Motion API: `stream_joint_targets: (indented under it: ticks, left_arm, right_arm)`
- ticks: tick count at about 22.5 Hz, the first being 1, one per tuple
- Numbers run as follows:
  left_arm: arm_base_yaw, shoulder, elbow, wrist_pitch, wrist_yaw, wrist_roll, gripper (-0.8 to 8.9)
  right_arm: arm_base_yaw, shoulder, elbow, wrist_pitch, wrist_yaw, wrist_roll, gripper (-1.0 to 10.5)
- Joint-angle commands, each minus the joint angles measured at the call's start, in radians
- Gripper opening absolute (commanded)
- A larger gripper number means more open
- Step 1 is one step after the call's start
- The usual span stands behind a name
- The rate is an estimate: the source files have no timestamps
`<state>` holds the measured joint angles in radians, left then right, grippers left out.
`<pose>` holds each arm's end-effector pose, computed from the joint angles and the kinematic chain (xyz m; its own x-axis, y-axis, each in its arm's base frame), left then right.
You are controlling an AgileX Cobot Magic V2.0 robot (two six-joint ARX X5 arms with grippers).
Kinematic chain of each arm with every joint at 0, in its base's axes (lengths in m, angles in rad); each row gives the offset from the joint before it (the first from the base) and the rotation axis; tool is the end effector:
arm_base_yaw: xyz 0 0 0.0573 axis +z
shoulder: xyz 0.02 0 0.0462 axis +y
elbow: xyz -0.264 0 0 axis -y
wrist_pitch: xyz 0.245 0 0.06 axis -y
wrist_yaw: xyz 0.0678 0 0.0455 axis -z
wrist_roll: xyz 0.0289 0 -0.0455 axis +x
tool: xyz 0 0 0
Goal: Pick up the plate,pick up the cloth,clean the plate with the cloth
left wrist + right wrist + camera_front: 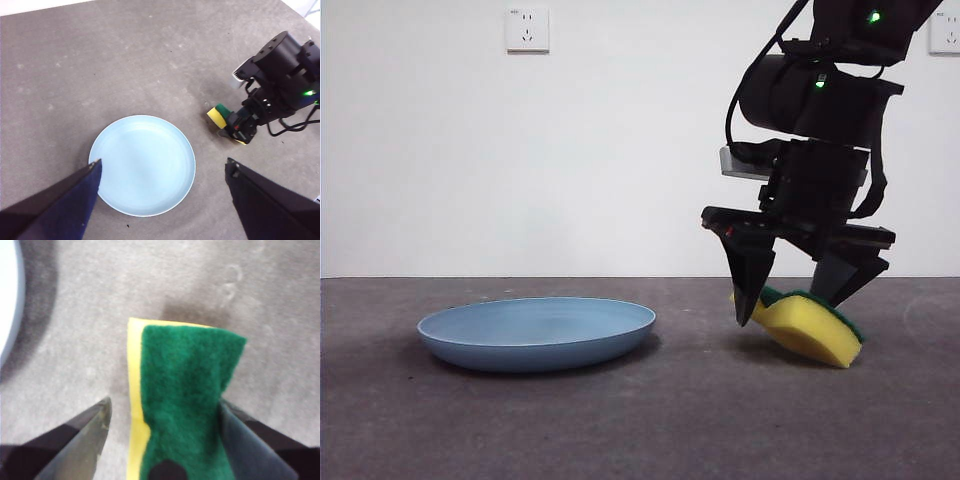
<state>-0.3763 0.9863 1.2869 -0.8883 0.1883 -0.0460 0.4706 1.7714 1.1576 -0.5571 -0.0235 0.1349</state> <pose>0.1567 -0.0677 0.4002 0.6915 -0.4745 -0.5446 0.4816 0.8648 -0.1419 0.3073 0.1571 0.1811 0.3363 0.1974 -0.9208 -0.3468 0.9350 0.0738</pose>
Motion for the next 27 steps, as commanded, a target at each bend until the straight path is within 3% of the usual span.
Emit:
stream_joint_targets:
  ticks: [1, 8, 9, 11, 13, 22, 24, 27]
  left_arm:
    - [-0.004, -0.001, -0.003, 0.003, -0.003, -0.005, 4.09]
    - [-0.004, -0.001, -0.003, 0.006, -0.002, 0.015, 4.03]
    - [-0.004, -0.001, -0.003, 0.010, -0.002, 0.034, 3.80]
    - [-0.004, -0.001, -0.003, 0.019, 0.000, 0.051, 1.86]
    - [-0.004, -0.001, -0.003, 0.023, -0.001, 0.056, -0.16]
    - [-0.004, -0.139, -0.008, 0.144, -0.011, 0.104, -0.08]
    - [-0.004, -0.195, -0.043, 0.153, -0.055, 0.119, -0.08]
    - [-0.004, -0.270, -0.130, 0.184, -0.081, 0.121, -0.08]
  right_arm:
    - [0.001, -0.055, 0.010, -0.006, 0.000, 0.005, 3.5]
    - [0.001, -0.320, 0.010, -0.005, -0.004, 0.004, 3.3]
    - [0.001, -0.370, 0.010, -0.005, -0.004, -0.003, 2.2]
    - [0.001, -0.454, 0.010, -0.006, -0.004, -0.005, -0.1]
    - [0.002, -0.543, 0.010, -0.006, -0.004, -0.005, -0.1]
    - [0.035, -0.803, 0.003, -0.063, 0.034, -0.072, -0.1]
    - [0.056, -0.844, -0.023, -0.063, 0.083, -0.084, -0.1]
    - [0.087, -0.893, -0.073, -0.063, 0.086, -0.083, -0.1]
